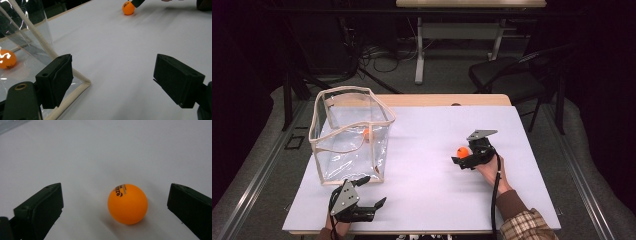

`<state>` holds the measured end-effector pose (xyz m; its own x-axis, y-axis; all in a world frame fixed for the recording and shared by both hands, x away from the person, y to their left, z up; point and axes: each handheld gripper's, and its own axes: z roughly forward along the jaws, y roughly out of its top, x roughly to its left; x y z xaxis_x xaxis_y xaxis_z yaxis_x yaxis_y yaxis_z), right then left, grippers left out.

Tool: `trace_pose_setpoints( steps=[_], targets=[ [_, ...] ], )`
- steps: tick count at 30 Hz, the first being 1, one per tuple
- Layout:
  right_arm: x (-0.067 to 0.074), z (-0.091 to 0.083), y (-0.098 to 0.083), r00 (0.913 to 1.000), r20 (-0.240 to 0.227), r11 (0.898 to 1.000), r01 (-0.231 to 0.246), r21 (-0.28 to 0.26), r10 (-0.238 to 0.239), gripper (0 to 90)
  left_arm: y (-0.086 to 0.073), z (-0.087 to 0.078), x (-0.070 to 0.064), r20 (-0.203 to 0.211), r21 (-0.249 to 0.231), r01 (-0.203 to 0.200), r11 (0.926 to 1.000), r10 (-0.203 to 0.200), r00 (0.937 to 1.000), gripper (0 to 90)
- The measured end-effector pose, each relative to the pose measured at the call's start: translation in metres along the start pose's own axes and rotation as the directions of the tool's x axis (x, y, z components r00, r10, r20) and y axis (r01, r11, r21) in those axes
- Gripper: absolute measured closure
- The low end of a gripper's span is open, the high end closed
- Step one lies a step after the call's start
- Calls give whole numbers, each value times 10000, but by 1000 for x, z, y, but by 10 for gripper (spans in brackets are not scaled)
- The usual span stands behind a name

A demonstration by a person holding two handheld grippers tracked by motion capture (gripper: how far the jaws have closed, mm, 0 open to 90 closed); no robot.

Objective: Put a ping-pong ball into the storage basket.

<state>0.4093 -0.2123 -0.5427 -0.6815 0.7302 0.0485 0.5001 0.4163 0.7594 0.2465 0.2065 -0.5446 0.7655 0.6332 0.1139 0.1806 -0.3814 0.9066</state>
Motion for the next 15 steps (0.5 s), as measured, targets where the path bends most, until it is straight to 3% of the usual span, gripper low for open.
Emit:
trace_pose_setpoints(
  steps=[15],
  targets=[
    [-1, 3, -1, 9995, 301, 9996, -86, 260, 78, 238, 0, 0, 0, -8, -9, 28, 10000, -28, 10000, 159]
  ],
)
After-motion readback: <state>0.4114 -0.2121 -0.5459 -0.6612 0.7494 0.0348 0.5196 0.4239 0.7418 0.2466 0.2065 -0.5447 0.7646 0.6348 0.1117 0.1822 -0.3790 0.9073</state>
